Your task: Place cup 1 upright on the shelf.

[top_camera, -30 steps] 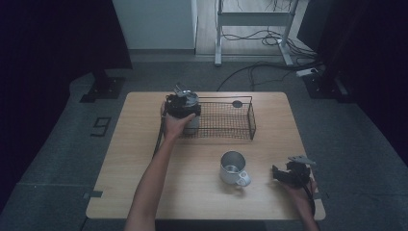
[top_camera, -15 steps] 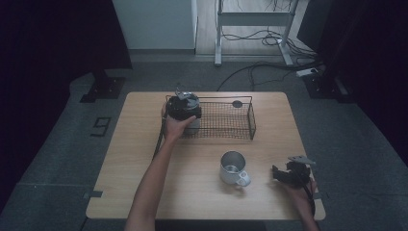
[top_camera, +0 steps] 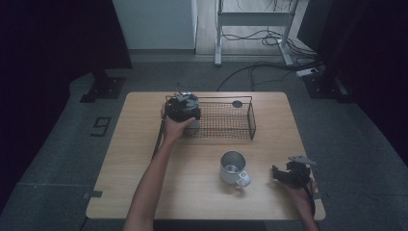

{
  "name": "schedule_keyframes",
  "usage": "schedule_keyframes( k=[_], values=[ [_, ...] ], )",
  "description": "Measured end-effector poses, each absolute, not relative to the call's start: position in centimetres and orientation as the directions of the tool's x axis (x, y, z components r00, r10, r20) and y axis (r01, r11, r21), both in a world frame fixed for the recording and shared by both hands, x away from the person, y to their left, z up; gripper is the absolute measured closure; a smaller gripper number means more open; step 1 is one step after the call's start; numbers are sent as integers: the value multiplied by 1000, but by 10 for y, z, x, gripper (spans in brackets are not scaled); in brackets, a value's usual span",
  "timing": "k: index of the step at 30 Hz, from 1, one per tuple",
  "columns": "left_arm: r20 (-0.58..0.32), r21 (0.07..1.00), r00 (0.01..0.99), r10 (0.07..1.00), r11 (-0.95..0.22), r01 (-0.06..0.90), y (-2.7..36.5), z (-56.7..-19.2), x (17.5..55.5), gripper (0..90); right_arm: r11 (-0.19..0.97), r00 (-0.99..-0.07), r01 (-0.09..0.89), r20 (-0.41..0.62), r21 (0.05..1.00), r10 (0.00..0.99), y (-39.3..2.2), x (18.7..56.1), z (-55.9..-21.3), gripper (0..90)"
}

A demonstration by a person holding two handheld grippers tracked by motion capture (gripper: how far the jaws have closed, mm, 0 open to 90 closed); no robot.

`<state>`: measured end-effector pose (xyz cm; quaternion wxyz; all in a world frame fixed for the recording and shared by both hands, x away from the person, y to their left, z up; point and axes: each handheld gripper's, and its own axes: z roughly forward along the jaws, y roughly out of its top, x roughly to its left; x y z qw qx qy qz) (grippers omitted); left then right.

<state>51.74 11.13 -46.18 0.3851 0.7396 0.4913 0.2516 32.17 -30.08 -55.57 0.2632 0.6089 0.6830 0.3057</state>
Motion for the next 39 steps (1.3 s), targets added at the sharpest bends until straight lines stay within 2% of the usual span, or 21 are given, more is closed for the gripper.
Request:
schedule_keyframes(
  k=[13,25,30,39],
  values=[
    [15,838,380,925,-219,501,113,-453,512,23,72,-121,671,13,738,993,-301,322,-556,131],
    [-21,865,432,902,-200,459,126,-434,500,30,71,-120,671,14,738,993,-301,322,-556,130],
    [-8,871,435,900,-208,446,130,-429,493,44,71,-120,671,14,738,993,-301,322,-556,130],
    [-10,865,431,902,-208,456,141,-428,480,44,70,-120,671,14,738,993,-301,322,-556,130]
  ],
)
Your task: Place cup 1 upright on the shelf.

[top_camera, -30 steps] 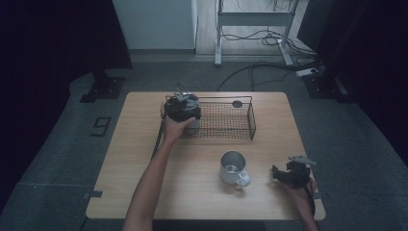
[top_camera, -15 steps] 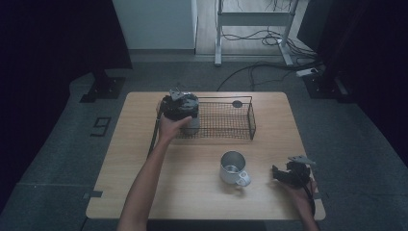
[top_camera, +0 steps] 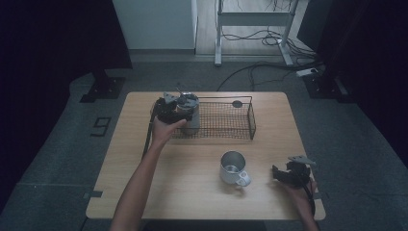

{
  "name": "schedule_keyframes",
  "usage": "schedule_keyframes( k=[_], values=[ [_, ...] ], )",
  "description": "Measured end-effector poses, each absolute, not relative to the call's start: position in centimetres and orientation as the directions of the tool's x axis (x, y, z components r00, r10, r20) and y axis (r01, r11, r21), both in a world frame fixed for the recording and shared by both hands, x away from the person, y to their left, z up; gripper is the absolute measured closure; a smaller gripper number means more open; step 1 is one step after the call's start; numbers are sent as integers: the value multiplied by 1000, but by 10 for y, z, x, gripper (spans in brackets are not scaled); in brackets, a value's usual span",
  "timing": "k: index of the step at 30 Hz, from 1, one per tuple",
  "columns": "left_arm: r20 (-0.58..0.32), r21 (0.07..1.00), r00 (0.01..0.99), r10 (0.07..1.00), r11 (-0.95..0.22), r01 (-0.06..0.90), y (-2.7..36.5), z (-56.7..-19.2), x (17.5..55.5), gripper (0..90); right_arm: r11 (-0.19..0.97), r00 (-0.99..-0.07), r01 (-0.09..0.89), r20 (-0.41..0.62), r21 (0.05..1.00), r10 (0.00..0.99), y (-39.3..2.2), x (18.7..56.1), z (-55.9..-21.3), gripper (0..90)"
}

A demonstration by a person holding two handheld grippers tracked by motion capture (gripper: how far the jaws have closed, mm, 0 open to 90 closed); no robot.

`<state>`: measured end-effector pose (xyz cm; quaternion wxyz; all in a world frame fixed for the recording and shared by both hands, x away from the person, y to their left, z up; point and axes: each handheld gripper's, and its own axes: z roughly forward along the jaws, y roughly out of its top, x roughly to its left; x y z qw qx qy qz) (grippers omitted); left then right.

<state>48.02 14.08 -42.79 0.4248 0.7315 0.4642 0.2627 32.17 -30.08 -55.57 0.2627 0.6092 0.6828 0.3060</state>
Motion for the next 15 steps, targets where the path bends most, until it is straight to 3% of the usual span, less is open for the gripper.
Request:
schedule_keyframes(
  k=[15],
  values=[
    [-6,875,481,876,-228,427,151,-426,444,58,72,-121,670,12,738,993,-301,322,-556,130]
  ],
)
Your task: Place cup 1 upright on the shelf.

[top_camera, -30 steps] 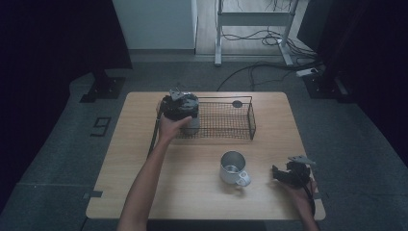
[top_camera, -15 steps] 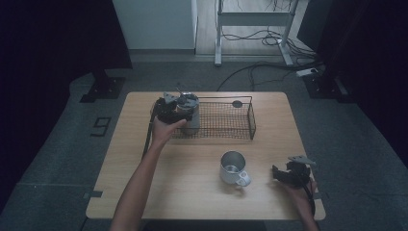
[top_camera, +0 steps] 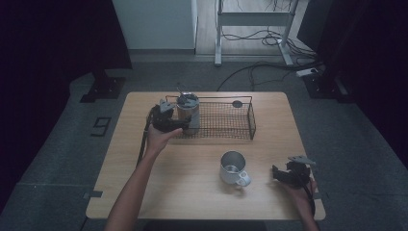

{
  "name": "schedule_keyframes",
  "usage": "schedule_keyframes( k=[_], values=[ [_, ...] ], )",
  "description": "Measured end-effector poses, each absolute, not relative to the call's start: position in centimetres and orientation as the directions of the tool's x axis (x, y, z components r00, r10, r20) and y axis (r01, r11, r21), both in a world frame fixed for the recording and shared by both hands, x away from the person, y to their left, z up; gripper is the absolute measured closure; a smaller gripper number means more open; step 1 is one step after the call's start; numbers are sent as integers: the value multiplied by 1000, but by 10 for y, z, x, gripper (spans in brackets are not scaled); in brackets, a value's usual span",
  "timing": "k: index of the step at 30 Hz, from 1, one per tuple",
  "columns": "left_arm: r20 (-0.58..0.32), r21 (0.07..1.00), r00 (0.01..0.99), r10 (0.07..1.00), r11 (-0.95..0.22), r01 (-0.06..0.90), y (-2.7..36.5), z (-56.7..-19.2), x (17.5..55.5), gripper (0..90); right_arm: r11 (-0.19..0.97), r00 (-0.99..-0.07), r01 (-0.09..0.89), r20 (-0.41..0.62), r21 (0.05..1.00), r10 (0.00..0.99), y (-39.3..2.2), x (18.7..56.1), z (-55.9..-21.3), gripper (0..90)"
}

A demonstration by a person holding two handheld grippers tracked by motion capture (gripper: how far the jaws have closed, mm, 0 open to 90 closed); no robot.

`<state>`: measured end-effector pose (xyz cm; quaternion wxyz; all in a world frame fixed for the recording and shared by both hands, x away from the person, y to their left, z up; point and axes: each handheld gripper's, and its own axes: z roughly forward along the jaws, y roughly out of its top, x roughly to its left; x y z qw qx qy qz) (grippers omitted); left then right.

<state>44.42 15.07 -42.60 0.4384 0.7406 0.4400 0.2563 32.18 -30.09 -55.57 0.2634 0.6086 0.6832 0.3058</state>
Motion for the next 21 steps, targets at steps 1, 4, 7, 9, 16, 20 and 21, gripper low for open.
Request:
schedule_keyframes(
  k=[1,4,7,9,16,20,21],
  values=[
    [-6,875,481,876,-228,427,151,-426,444,58,72,-121,670,12,739,993,-301,322,-556,129],
    [8,875,484,875,-240,420,152,-426,432,65,71,-119,671,13,738,993,-301,322,-556,129],
    [10,872,491,871,-248,421,154,-429,423,67,70,-118,671,14,738,993,-301,322,-556,130],
    [23,871,493,870,-260,418,156,-431,417,68,71,-119,673,13,737,993,-301,322,-556,130],
    [42,858,495,868,-285,428,164,-444,398,70,69,-118,672,14,737,993,-301,322,-556,130],
    [39,850,498,867,-291,440,170,-452,387,72,69,-118,672,15,737,993,-301,322,-556,130],
    [37,848,498,866,-291,443,171,-454,385,72,69,-118,672,14,737,993,-301,322,-556,130]
  ],
)
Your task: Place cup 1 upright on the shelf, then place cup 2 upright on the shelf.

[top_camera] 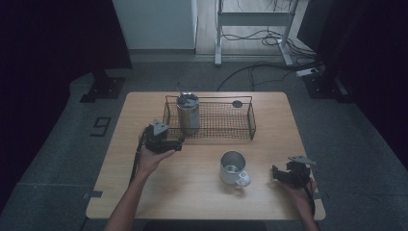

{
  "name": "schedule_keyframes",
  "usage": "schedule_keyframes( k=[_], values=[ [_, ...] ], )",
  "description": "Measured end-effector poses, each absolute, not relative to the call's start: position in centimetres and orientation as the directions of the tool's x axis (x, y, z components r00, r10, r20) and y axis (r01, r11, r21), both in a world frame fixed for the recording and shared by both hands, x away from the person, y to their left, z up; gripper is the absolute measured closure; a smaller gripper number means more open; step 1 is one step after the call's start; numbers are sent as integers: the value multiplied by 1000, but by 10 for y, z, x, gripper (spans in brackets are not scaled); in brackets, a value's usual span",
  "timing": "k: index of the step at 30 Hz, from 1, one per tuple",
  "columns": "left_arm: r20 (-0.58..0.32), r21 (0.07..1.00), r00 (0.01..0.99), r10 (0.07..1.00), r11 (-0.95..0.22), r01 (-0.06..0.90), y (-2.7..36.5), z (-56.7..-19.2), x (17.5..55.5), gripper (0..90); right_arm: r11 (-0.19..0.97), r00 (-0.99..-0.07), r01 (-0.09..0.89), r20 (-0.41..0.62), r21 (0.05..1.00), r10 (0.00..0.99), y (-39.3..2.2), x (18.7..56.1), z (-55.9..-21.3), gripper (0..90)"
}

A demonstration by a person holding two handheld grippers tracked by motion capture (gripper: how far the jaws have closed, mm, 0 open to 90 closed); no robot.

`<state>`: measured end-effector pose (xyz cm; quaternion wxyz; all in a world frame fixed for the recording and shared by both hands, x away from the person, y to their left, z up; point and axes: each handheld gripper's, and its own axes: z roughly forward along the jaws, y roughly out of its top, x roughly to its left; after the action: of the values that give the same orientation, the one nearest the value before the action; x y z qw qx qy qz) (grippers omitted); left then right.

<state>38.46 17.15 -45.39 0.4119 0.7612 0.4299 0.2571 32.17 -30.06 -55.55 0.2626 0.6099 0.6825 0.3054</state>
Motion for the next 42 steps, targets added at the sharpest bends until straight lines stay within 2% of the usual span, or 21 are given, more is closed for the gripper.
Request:
schedule_keyframes(
  k=[16,32,42],
  values=[
    [21,801,506,862,-318,507,192,-489,354,77,65,-110,673,13,737,994,-300,323,-555,129],
    [15,805,496,868,-305,510,201,-491,346,77,64,-110,673,15,737,994,-300,323,-555,130],
    [-21,810,485,874,-270,521,211,-498,343,92,64,-103,656,5,752,995,-298,324,-551,146]
  ],
)
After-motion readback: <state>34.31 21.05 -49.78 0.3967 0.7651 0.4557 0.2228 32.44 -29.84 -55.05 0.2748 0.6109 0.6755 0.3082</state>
